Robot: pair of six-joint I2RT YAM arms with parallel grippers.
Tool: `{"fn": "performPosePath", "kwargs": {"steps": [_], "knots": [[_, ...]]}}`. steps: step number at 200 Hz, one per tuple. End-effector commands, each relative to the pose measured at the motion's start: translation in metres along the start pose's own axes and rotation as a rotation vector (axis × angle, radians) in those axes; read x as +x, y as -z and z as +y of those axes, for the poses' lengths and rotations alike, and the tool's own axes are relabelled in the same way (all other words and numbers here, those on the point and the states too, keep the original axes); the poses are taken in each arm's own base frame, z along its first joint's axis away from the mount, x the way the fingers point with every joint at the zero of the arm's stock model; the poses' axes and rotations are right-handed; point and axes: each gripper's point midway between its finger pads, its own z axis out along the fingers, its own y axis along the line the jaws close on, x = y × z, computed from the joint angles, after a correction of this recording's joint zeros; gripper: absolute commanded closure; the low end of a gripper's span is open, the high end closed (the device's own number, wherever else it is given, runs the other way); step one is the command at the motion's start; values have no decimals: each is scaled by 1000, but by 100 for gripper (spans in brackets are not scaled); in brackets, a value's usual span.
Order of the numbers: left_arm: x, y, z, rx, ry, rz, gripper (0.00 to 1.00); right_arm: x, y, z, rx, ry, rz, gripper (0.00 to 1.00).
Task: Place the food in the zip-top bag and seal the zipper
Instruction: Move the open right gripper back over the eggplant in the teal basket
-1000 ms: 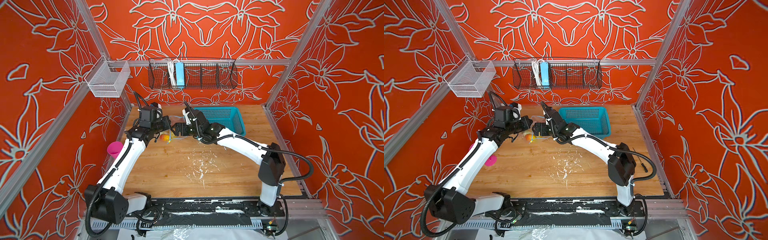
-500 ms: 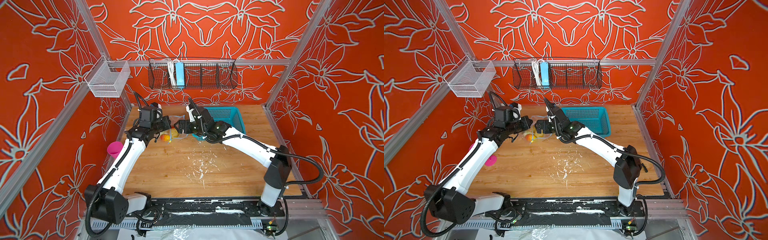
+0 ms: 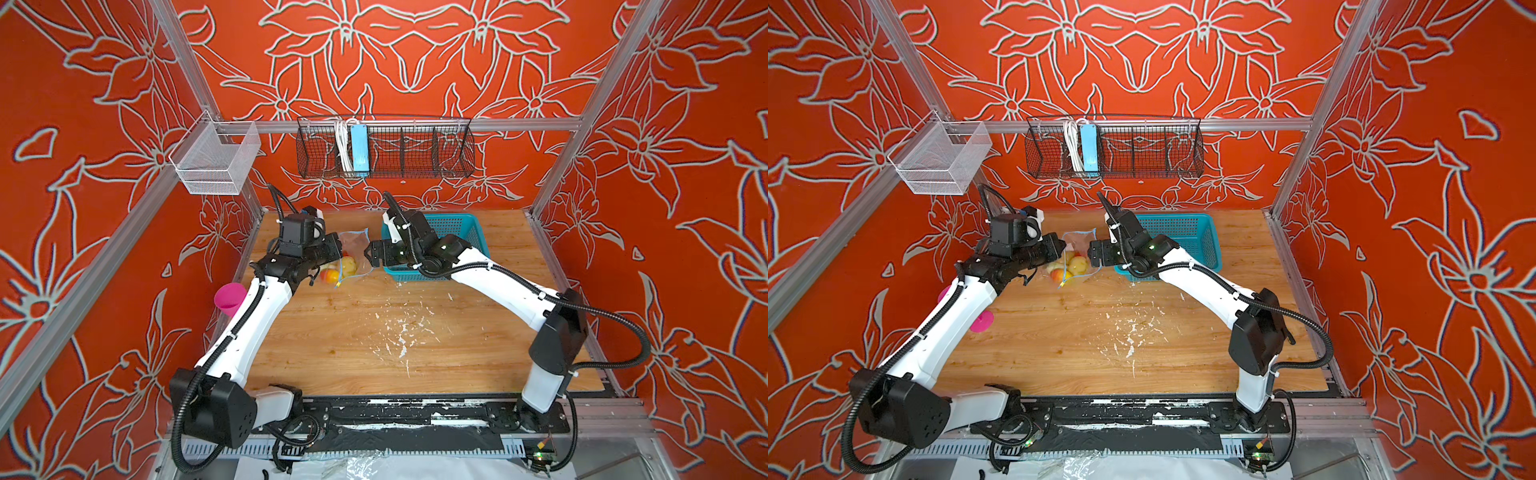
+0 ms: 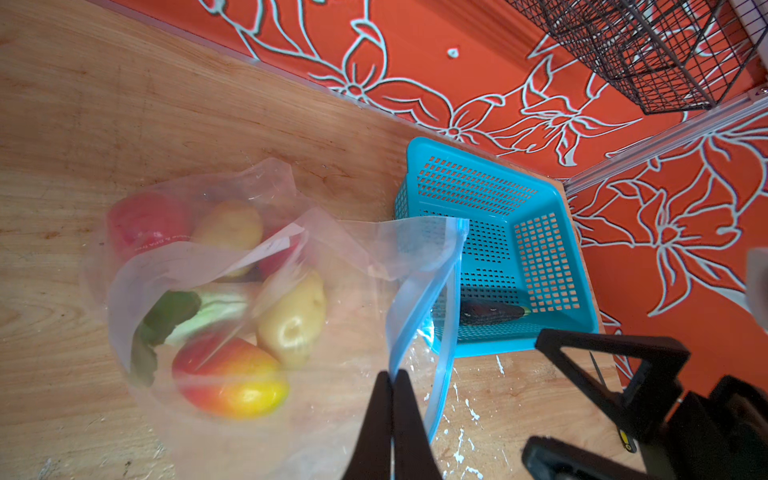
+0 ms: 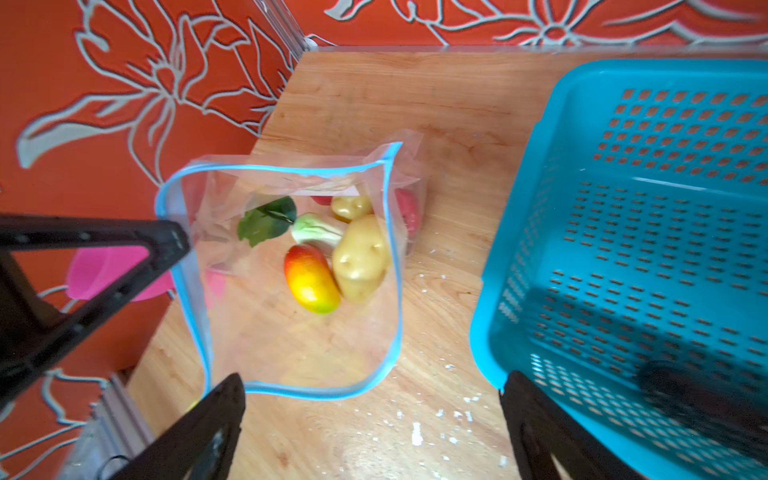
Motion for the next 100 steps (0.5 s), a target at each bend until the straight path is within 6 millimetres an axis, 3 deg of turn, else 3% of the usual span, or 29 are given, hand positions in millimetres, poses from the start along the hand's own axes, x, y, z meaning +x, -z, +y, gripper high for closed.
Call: {"fn": "performPosePath", "kwargs": {"steps": [1, 59, 100], "knots": [[-2, 3, -5, 24, 0, -18, 100, -12, 24, -7, 55, 114, -26, 2], [-1, 1, -4, 23, 6, -16, 100, -5, 30, -50, 307, 300, 63, 2], [0, -2, -3, 17, 7, -6, 100, 2, 24, -65, 380, 372, 129, 2]]}}
